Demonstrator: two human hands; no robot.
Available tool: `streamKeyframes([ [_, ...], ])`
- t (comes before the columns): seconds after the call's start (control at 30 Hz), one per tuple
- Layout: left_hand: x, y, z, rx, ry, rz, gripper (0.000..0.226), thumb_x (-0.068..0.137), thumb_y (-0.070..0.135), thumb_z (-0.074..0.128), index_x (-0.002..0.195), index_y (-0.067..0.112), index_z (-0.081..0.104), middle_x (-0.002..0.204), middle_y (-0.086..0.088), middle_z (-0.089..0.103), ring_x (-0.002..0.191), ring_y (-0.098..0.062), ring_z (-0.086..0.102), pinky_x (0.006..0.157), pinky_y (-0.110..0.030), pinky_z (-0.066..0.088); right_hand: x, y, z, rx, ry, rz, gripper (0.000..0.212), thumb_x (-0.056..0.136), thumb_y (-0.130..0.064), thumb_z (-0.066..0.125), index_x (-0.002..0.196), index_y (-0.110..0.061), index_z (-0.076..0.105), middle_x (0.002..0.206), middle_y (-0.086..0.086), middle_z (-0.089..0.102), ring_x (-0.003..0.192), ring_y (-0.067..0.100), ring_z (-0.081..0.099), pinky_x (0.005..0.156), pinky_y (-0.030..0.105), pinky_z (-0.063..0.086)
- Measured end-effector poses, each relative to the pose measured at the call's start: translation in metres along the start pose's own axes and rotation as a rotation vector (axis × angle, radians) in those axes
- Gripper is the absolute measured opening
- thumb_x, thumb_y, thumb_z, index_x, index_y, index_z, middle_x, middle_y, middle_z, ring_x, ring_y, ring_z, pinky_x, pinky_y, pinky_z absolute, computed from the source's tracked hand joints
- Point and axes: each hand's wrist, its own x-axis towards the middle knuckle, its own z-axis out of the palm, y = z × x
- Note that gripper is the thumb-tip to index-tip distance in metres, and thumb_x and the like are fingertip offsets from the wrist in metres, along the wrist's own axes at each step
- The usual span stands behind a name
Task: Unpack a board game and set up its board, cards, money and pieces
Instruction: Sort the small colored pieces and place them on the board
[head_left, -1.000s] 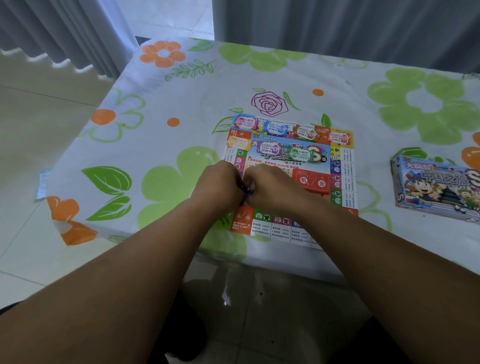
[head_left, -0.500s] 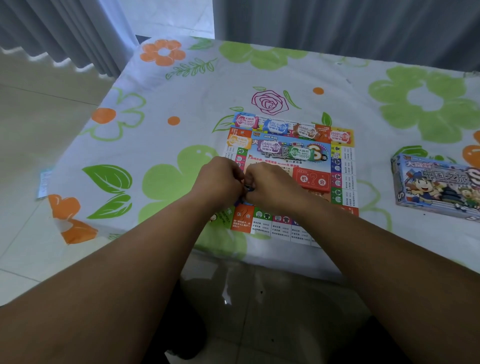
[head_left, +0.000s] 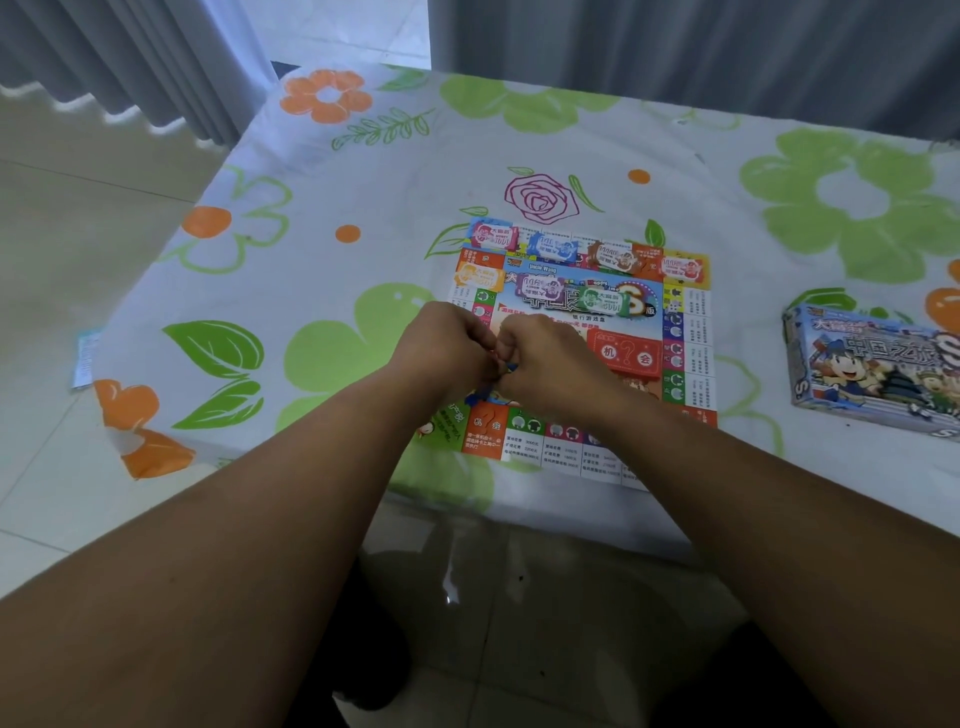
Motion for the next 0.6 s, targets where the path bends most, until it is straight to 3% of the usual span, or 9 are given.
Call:
streamKeyframes([
  [0.1,-0.002,0.003,0.002,-0.049,-0.003,-0.019,0.012,0.074,-0.006,0.077,0.074,0.006,0.073,0.087,-0.023,0.073,0.086,-0.039,0.072,0.082,-0.05,0.059,0.0,0.001,-0.001,0.045,0.003,0.016,0.014,0.079,-0.008,0.072,0.09,-0.011,0.063,0.089,0.004,0.065,0.083,0.023,0.06,0.068,0.036,0.05],
  [0.27,-0.008,0.013,0.001,-0.188,-0.006,-0.062,0.011,0.08,-0.01,0.069,0.09,-0.005,0.072,0.087,-0.021,0.071,0.071,-0.025,0.069,0.062,-0.029,0.059,0.002,0.003,-0.005,0.106,0.025,0.022,0.014,0.074,-0.005,0.075,0.082,-0.013,0.066,0.077,0.001,0.063,0.073,0.021,0.06,0.063,0.033,0.048],
  [0.43,-0.008,0.018,-0.002,-0.379,0.005,-0.193,0.014,0.082,-0.008,0.062,0.095,-0.009,0.069,0.095,-0.021,0.071,0.071,-0.023,0.067,0.061,-0.026,0.058,0.005,-0.002,-0.015,0.104,-0.001,0.01,0.015,0.075,-0.001,0.075,0.081,-0.01,0.066,0.069,-0.005,0.057,0.066,0.013,0.054,0.057,0.027,0.041],
  [0.6,-0.002,0.014,-0.003,-0.496,0.015,-0.261,0.01,0.086,0.006,0.056,0.089,0.002,0.065,0.089,-0.013,0.064,0.068,-0.019,0.057,0.058,-0.027,0.055,0.007,-0.005,-0.021,0.176,-0.046,0.056,0.015,0.075,0.0,0.078,0.082,-0.01,0.069,0.07,-0.002,0.063,0.067,0.014,0.061,0.062,0.03,0.05],
])
